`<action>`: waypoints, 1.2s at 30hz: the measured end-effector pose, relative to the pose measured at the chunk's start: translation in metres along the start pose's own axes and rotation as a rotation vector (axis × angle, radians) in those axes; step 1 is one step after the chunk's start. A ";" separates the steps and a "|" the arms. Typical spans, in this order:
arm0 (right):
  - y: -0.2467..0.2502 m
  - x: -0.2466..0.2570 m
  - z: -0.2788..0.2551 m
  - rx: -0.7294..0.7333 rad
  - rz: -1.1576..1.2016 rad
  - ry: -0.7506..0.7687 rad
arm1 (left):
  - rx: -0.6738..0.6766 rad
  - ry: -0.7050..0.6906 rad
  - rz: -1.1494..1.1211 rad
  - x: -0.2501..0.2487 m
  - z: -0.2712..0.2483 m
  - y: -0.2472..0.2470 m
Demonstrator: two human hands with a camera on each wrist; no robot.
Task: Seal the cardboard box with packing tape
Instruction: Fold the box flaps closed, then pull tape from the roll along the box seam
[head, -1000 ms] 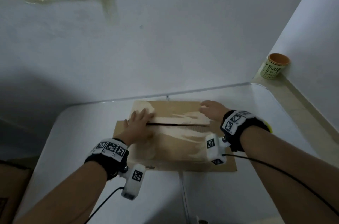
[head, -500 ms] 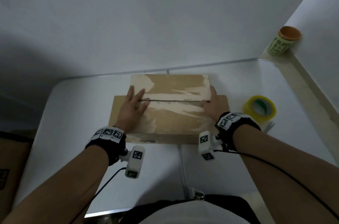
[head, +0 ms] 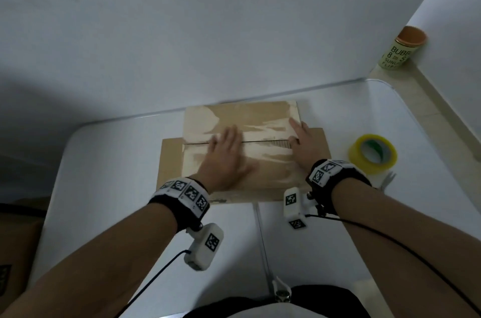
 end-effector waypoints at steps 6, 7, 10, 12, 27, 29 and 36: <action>0.000 -0.006 0.010 0.056 -0.084 -0.006 | 0.278 -0.245 0.269 -0.083 0.029 -0.006; 0.000 -0.006 0.010 0.078 -0.082 0.006 | 0.303 -0.252 0.256 -0.089 0.036 -0.002; 0.011 -0.008 0.006 0.114 0.047 0.062 | 0.366 -0.244 0.219 -0.099 0.057 0.014; 0.028 -0.021 -0.002 0.040 0.115 0.025 | 0.386 -0.221 0.239 -0.104 0.068 0.026; 0.064 -0.200 0.005 0.348 -0.502 -0.726 | 0.443 -0.033 0.377 -0.138 0.108 0.057; 0.057 -0.219 0.016 0.388 -0.460 -0.702 | 0.465 -0.023 0.393 -0.139 0.110 0.056; 0.081 -0.181 0.001 0.198 -0.477 -0.532 | 0.482 -0.031 0.389 -0.137 0.109 0.056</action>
Point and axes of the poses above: each hand's wrist, its own z-axis towards the middle knuckle, its own y-axis out of the back of the hand, x = y × z, the point moved 7 cm from there along z, towards the middle knuckle, and after that the axes turned 14 degrees about x, right-handed, at the moved point
